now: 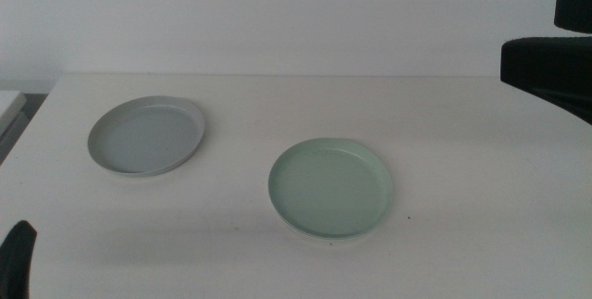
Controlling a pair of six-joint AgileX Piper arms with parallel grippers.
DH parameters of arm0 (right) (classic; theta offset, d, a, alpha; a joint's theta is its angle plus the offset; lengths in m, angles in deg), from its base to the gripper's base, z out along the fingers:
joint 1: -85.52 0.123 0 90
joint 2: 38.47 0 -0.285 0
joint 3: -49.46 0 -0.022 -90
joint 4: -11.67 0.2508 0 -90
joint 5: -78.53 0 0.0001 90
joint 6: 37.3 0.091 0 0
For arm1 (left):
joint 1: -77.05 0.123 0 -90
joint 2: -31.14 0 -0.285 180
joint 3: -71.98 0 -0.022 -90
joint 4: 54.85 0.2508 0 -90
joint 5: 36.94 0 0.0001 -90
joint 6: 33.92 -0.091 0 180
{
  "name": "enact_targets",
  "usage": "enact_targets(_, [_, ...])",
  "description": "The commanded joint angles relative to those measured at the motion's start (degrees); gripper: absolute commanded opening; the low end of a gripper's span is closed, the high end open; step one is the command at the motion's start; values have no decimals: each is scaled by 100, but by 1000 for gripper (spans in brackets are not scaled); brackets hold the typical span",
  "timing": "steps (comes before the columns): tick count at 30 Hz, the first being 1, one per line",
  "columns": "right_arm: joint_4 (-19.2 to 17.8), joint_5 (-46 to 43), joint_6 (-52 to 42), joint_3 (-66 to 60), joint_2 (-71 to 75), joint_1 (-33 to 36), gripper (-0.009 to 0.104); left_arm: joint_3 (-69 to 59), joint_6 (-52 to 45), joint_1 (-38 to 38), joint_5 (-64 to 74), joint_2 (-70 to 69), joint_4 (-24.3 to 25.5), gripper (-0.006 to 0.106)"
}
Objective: Stack the three bowls on top of each other.
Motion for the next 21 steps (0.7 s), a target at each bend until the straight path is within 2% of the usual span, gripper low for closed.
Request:
enact_targets(1, [19, -52, -10, -37, 32, 4, 86, 157, 6, 11, 178, 118, 0, 94])
enact_targets(4, [19, -52, -10, -37, 32, 4, 86, 1298, 6, 29, 1180, 1112, -150, 94])
enact_targets(8, [19, -52, -10, -37, 32, 4, 86, 3458, 6, 54, 3765, 2823, -254, 94])
enact_targets(12, [19, -52, -10, -37, 32, 4, 86, 5095, 6, 54, 5628, 4122, -413, 94])
enact_targets(14, [19, -52, -10, -37, 32, 4, 86, 5677, 6, 54, 5905, 4609, -413, 94])
enact_targets(17, [19, -52, -10, -37, 32, 4, 86, 6219, 19, 54, 5546, 5111, -297, 94])
enact_targets(21, [19, -52, -10, -37, 32, 4, 86, 6682, 1098, 68, 5295, 5842, -106, 94])
